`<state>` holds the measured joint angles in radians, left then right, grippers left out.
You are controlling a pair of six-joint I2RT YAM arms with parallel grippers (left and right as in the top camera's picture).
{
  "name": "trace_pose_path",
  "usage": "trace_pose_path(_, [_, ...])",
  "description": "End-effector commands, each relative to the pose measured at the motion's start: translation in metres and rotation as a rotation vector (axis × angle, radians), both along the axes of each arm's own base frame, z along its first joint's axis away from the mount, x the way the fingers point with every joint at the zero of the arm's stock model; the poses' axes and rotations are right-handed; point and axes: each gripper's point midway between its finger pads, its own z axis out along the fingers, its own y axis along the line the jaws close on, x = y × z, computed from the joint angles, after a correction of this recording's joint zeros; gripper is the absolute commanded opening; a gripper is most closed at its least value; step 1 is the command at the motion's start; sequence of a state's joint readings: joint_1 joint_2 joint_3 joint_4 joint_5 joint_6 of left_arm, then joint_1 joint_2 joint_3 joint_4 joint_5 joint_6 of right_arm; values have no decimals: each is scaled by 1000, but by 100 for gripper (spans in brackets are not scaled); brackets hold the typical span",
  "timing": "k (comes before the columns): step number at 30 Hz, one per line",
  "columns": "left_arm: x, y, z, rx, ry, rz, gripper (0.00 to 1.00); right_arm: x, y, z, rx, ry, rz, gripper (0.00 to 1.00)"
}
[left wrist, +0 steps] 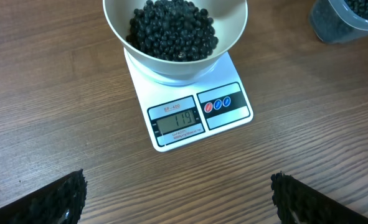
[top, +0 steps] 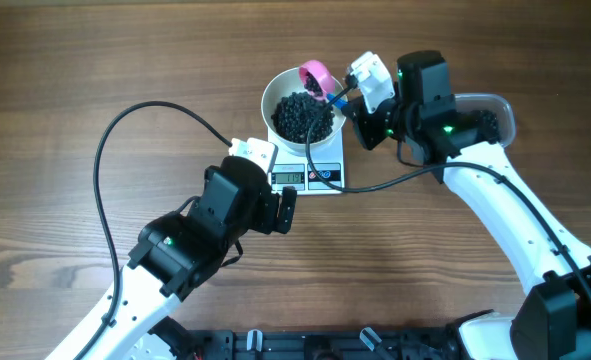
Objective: Scoop item into bowl and weigh 150g on scale
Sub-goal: 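Carry the scoop over the bowl and pour the beans in, then move the scoop back into the bean tub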
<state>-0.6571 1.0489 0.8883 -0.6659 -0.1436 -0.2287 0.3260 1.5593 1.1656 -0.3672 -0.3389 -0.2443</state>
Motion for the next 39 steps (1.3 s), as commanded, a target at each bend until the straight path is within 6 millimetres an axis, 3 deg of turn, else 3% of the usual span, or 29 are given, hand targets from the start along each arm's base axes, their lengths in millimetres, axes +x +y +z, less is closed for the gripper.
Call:
trace_pose_path(1, [1,0,2,3,-7,-10,100,-1,12,17,13,-54,29,4])
trace_pose_path(12, [1,0,2,3,-7,-10,100,-1,11,14,-57,-97,69,4])
trace_pose_path(16, [1,0,2,3,-7,-10,100,11,-6,12,-187,-171,36,4])
trace_pose_path(21, [1,0,2,3,-7,-10,100,4,14,19,-127,-162,30,4])
trace_pose_path(24, [1,0,2,3,-7,-10,100,1,12,15,-117,-124,8,4])
trace_pose_path(27, [1,0,2,3,-7,-10,100,7,14,25,24,-67,-126,5])
trace_pose_path(28, [1,0,2,3,-7,-10,100,6,17,26,41,-64,-107,4])
trace_pose_path(29, [1,0,2,3,-7,-10,100,-5,27,23,0,-88,26,4])
trace_pose_path(31, [1,0,2,3,-7,-10,100,-3,15,16,-146,-155,73,4])
trace_pose_path(32, [1,0,2,3,-7,-10,100,9,0,17,-161,-152,-56,4])
trace_pose_path(33, [1,0,2,3,-7,-10,100,12,-3,20,-130,-137,-116,4])
trace_pose_path(35, [1,0,2,3,-7,-10,100,16,1,49,22,-155,-190,4])
trace_pose_path(37, [1,0,2,3,-7,-10,100,22,-14,75,55,-221,-251,4])
trace_pose_path(38, [1,0,2,3,-7,-10,100,24,-28,86,54,-250,-293,4])
trace_pose_path(39, [1,0,2,3,-7,-10,100,28,-62,98,31,-280,-387,4])
